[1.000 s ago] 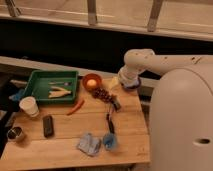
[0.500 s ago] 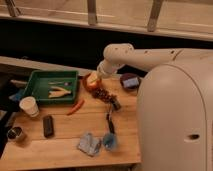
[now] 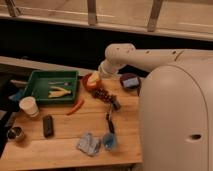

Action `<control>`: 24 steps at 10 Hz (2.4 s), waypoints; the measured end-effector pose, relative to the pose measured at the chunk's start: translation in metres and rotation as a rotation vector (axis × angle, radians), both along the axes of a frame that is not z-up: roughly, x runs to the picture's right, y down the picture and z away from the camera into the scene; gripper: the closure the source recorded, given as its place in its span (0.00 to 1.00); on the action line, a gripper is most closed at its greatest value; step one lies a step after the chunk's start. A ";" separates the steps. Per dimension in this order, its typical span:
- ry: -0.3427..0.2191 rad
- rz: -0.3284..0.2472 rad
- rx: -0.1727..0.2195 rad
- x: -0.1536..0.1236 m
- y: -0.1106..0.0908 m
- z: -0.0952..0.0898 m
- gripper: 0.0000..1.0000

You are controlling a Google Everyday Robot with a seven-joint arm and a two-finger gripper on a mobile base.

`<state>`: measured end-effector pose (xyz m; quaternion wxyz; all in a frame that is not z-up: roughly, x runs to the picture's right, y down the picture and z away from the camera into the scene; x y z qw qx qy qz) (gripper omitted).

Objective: Place banana in table surface

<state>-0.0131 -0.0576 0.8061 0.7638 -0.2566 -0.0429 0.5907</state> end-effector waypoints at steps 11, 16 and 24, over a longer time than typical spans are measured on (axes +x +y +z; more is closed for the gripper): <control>-0.297 -0.164 0.053 -0.191 -0.015 0.000 0.20; -0.283 -0.182 0.040 -0.182 -0.007 0.002 0.20; -0.289 -0.256 0.020 -0.226 0.006 0.051 0.20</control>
